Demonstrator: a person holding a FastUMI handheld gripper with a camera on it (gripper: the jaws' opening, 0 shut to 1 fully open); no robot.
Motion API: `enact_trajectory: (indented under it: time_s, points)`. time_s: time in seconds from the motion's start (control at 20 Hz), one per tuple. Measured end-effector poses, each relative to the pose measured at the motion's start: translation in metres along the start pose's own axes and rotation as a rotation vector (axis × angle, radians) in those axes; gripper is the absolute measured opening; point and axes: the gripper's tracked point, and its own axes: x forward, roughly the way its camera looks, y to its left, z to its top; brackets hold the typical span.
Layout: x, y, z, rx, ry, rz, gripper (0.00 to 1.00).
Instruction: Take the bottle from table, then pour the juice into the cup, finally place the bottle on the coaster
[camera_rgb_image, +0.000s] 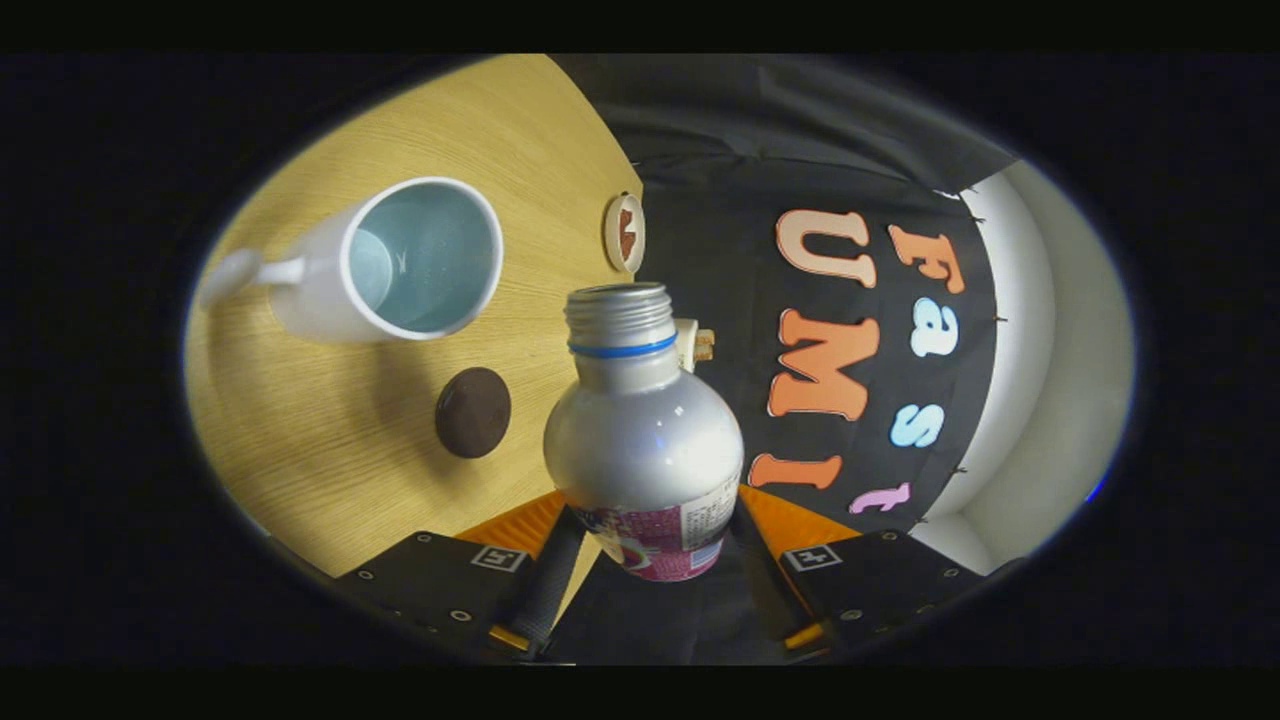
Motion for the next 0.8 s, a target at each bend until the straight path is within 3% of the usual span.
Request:
enact_trajectory:
  time_s: [0.8]
  points:
    - [0.001,0.0079,0.0068,-0.147,-0.01,0.006,0.78]
